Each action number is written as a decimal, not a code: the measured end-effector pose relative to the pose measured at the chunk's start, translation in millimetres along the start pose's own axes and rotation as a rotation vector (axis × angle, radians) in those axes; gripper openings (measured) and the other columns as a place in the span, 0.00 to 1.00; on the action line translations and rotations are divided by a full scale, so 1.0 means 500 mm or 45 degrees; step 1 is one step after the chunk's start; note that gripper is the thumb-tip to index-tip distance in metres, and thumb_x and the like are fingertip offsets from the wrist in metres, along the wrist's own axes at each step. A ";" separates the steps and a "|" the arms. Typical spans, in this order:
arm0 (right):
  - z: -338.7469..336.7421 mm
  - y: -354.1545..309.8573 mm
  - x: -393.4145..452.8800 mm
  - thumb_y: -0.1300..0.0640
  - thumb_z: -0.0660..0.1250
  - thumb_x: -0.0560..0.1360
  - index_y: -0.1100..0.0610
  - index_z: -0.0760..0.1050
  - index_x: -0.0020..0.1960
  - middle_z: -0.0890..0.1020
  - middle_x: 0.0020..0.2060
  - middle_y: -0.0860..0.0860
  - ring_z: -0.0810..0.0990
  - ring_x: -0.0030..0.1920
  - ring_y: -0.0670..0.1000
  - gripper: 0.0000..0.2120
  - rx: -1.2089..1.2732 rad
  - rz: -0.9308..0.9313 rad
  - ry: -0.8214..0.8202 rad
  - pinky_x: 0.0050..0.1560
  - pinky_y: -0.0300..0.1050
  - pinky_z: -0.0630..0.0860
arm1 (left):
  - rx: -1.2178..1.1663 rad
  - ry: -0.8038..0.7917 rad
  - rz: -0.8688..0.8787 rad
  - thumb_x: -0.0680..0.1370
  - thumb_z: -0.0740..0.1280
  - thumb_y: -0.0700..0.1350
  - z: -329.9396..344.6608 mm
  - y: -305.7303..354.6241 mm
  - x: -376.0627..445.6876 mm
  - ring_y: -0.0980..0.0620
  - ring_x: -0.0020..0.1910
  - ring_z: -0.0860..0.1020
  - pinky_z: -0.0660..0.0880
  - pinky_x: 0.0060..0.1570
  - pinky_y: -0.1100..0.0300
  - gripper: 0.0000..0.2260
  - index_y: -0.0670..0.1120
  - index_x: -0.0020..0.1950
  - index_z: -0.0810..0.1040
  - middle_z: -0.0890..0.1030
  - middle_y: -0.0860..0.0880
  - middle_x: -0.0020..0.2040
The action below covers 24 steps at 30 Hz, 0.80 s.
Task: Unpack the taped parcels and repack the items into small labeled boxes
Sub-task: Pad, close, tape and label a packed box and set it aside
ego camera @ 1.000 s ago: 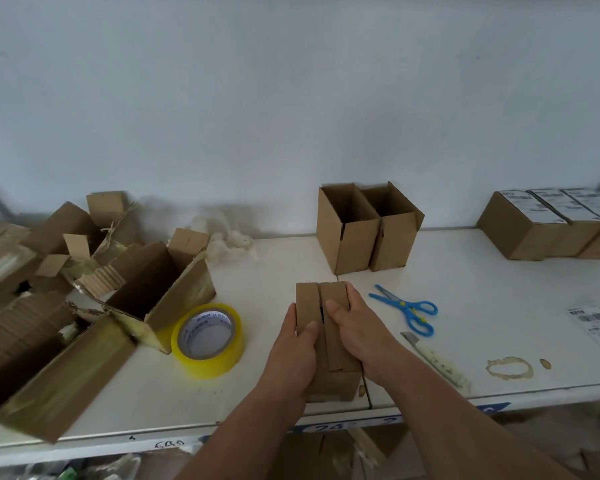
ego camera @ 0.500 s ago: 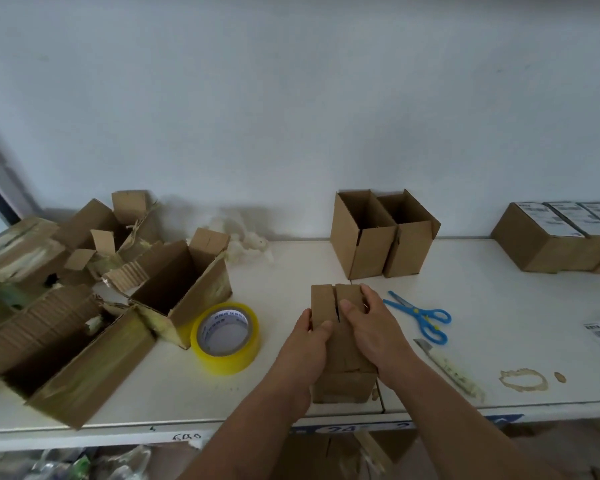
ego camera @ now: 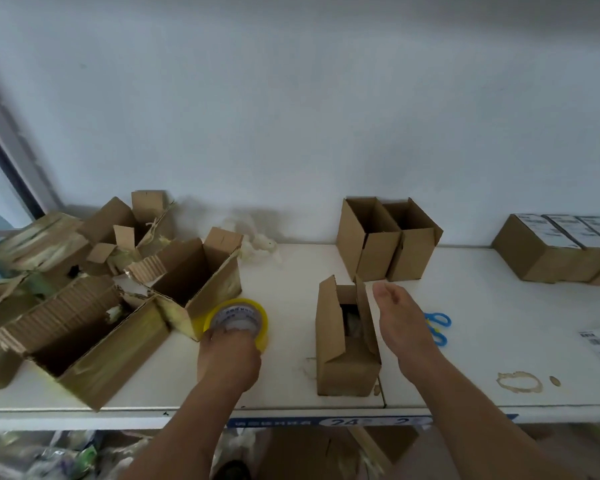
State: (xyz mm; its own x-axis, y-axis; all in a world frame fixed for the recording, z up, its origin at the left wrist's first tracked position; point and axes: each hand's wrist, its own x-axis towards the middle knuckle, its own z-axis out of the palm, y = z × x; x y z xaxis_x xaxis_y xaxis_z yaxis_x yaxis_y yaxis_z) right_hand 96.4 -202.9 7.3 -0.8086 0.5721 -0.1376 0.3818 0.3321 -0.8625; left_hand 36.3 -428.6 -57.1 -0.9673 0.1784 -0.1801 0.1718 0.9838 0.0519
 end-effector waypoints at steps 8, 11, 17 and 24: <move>-0.049 -0.017 -0.031 0.41 0.50 0.82 0.52 0.69 0.67 0.71 0.53 0.46 0.69 0.53 0.45 0.21 -0.085 -0.004 -0.050 0.55 0.42 0.65 | -0.692 0.152 0.172 0.81 0.64 0.52 -0.097 0.049 -0.034 0.51 0.42 0.77 0.71 0.40 0.57 0.09 0.47 0.50 0.78 0.79 0.48 0.42; -0.052 -0.020 -0.041 0.40 0.49 0.82 0.56 0.74 0.58 0.79 0.56 0.53 0.76 0.50 0.47 0.24 -0.064 -0.042 -0.100 0.52 0.44 0.69 | -0.974 0.264 0.314 0.80 0.66 0.51 -0.131 0.078 -0.060 0.55 0.44 0.76 0.70 0.41 0.64 0.07 0.49 0.51 0.78 0.79 0.50 0.46; -0.051 -0.048 -0.066 0.34 0.48 0.74 0.48 0.77 0.51 0.81 0.49 0.49 0.78 0.50 0.44 0.25 0.215 -0.254 -0.163 0.45 0.32 0.71 | -1.264 0.323 0.454 0.78 0.67 0.53 -0.156 0.136 -0.087 0.64 0.48 0.74 0.68 0.39 0.76 0.02 0.60 0.48 0.75 0.76 0.59 0.48; -0.079 -0.069 -0.071 0.40 0.61 0.70 0.43 0.76 0.51 0.82 0.43 0.38 0.80 0.48 0.36 0.14 0.420 -0.410 -0.306 0.45 0.31 0.75 | -1.612 0.100 0.613 0.76 0.64 0.59 -0.189 0.177 -0.090 0.67 0.53 0.78 0.72 0.46 0.75 0.14 0.58 0.59 0.79 0.81 0.62 0.54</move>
State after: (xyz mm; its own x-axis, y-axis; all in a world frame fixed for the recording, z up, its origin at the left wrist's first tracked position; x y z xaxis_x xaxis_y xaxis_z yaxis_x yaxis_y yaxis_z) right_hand 129.4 -205.0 60.9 -0.9566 0.2787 0.0855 -0.0333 0.1868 -0.9818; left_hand 77.1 -351.3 48.5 -0.8757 0.4534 0.1660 0.2469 0.1250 0.9610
